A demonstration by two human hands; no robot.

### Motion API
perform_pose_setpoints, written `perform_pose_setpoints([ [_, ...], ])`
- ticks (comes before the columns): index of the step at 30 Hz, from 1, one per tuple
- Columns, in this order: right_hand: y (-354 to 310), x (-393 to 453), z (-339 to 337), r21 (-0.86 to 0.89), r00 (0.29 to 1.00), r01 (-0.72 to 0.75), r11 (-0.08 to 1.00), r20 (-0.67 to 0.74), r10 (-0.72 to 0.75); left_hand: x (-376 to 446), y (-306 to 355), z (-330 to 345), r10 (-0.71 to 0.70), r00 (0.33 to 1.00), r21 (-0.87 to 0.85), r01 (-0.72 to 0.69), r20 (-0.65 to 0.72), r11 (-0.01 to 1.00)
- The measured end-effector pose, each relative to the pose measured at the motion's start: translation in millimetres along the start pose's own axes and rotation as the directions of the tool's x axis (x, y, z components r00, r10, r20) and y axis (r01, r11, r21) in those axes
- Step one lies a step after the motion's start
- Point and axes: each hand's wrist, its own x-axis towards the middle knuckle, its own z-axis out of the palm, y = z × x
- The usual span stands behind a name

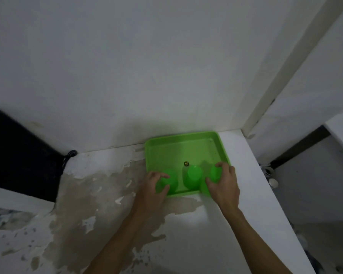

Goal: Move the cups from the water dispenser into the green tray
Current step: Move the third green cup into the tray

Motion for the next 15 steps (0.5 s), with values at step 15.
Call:
perform_pose_setpoints([
  [15,35.8,43.1,32.5,-0.043,0.992,0.100,0.994,0.081,-0.096,30.1,-2.8,11.9,-0.024,0.998,0.130,0.015,0.065,0.991],
])
